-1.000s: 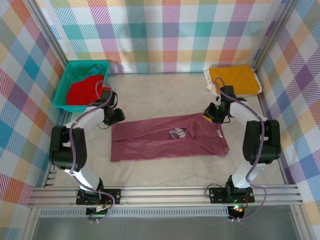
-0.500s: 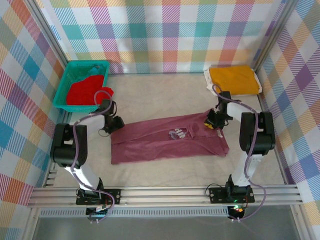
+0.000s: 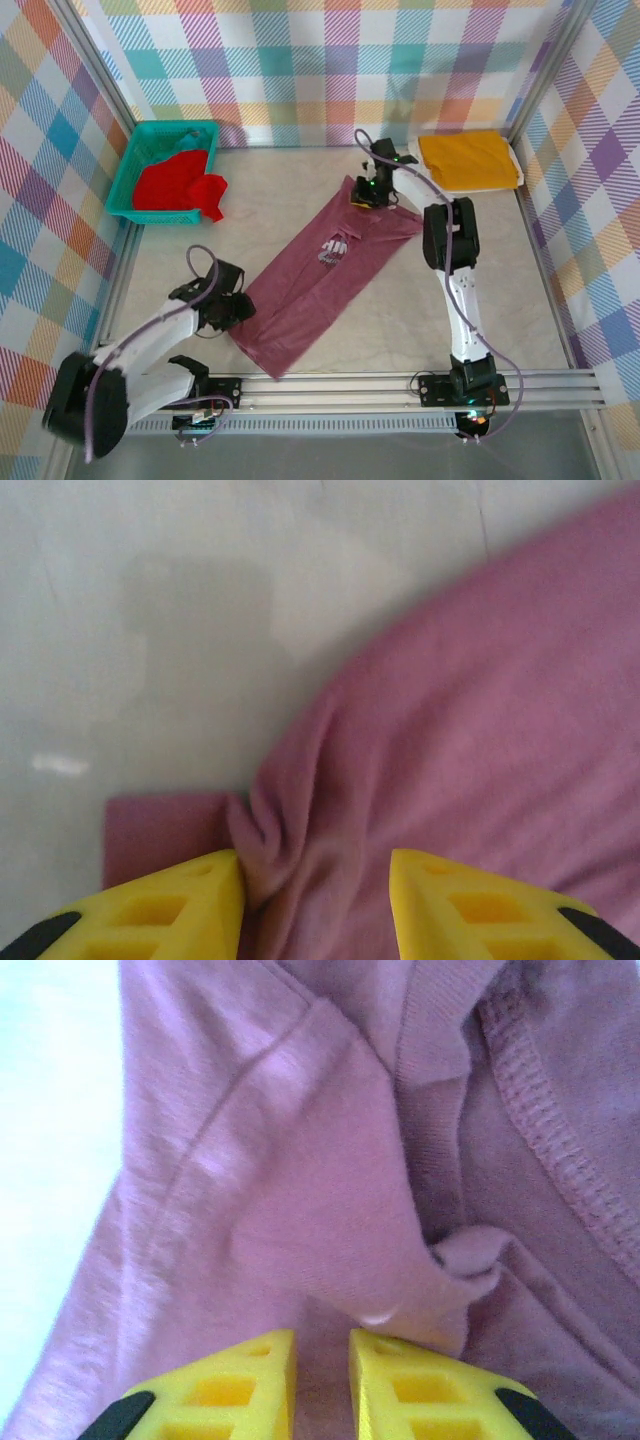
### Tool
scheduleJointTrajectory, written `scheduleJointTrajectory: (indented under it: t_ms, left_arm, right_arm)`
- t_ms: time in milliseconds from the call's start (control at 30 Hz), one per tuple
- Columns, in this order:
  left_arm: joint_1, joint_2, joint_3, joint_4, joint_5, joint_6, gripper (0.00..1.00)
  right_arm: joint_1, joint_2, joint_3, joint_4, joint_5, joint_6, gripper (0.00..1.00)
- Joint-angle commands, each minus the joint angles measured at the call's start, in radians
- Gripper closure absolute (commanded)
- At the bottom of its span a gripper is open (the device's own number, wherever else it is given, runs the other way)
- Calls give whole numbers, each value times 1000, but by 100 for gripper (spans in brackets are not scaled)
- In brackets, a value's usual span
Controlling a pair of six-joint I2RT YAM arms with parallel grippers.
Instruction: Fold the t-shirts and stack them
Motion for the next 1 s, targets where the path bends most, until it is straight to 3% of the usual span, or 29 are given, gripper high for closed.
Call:
scheduleJointTrajectory:
  t_ms: [0, 133, 333, 400, 733, 967]
  left_arm:
    - [-33, -156, 33, -227, -80, -92, 57]
    - [-33, -200, 116, -199, -145, -31, 56]
    - [-36, 209, 335, -14, -73, 186, 60]
    - [-40, 315, 388, 30, -83, 232, 61]
    - [-36, 600, 443, 187, -125, 295, 62]
    - [-37, 662, 389, 236, -134, 286, 63]
  right_arm:
    - [-5, -17, 108, -98, 5, -10, 71]
    - [-30, -136, -32, -33, -30, 111, 68]
    - [-115, -393, -506, 245, -78, 320, 66]
    - [-144, -419, -577, 281, -72, 337, 66]
    - [-170, -303, -571, 350, -254, 362, 64]
    - [-167, -272, -570, 357, -259, 382, 64]
